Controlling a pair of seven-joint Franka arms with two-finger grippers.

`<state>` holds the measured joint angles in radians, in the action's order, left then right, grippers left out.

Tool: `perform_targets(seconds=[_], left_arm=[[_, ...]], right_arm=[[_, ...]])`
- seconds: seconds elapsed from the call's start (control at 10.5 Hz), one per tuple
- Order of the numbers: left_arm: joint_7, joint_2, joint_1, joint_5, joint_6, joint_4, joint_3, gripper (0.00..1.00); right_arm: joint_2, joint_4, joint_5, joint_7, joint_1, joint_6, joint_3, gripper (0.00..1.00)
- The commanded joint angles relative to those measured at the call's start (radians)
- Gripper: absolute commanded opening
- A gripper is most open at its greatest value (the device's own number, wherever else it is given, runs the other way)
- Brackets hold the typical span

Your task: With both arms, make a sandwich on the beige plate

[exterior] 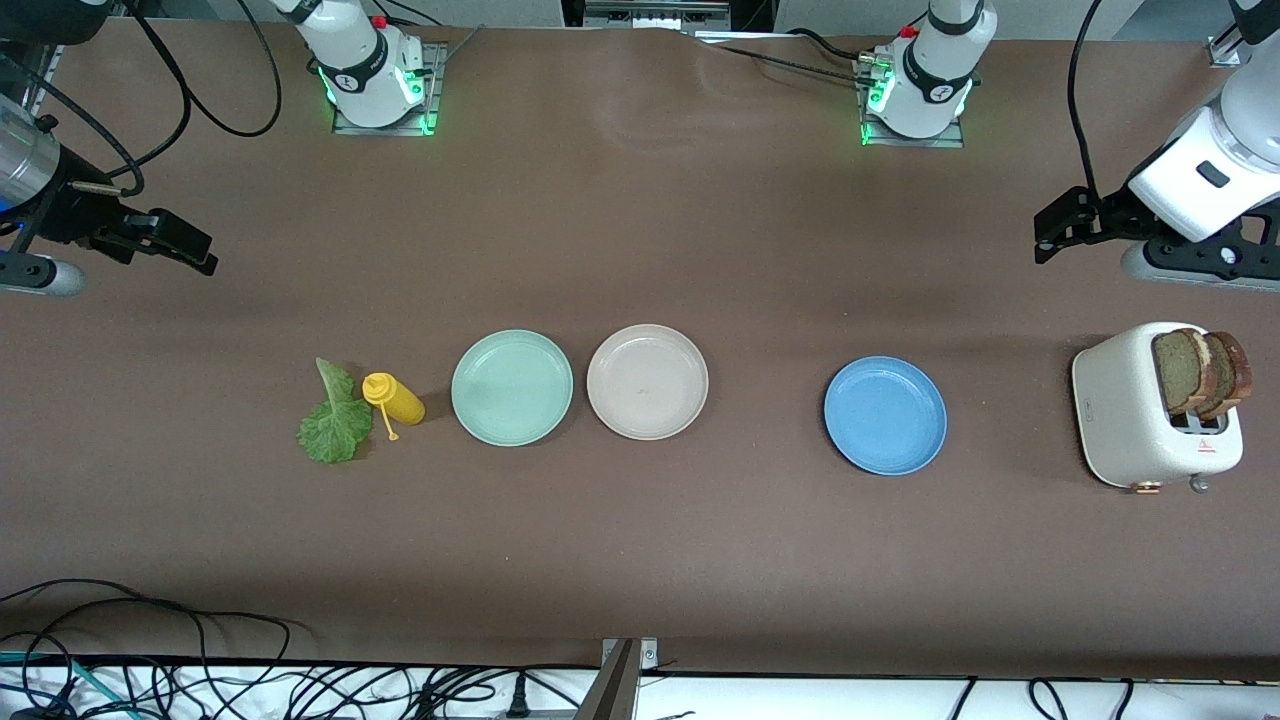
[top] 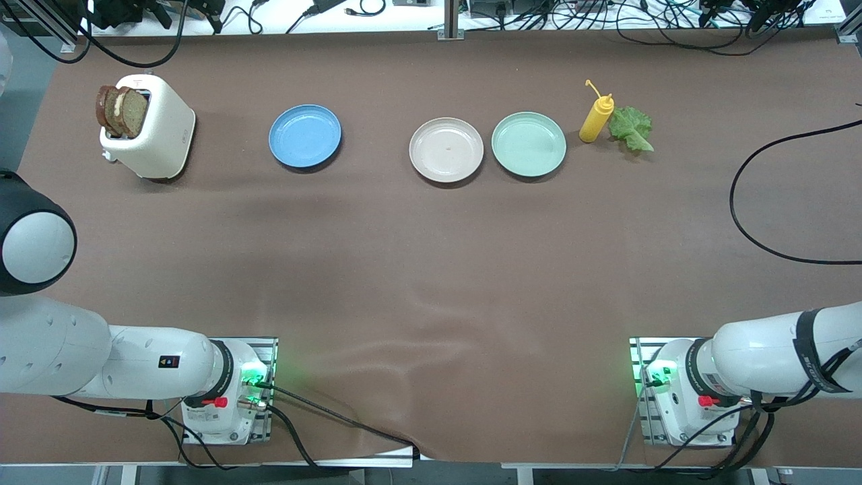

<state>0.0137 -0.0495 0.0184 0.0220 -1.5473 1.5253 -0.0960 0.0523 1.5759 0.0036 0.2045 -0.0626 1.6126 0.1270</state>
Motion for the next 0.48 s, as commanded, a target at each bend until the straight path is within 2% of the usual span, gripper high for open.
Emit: perform_targets(seconds=[0.0,0.38], left_arm=[[-0.023,0.027,0.002,-0.037,0.001,0.021,0.012,1.00],[-0.023,0.025,-0.006,-0.065,0.003,0.026,0.015,1.00]], right_arm=[[0.001,-0.008,0.000,0.013,-0.005,0.013,0.005,1.00],[0.011,-0.013,-0.028,-0.037,-0.011,0.032,0.003,1.00]])
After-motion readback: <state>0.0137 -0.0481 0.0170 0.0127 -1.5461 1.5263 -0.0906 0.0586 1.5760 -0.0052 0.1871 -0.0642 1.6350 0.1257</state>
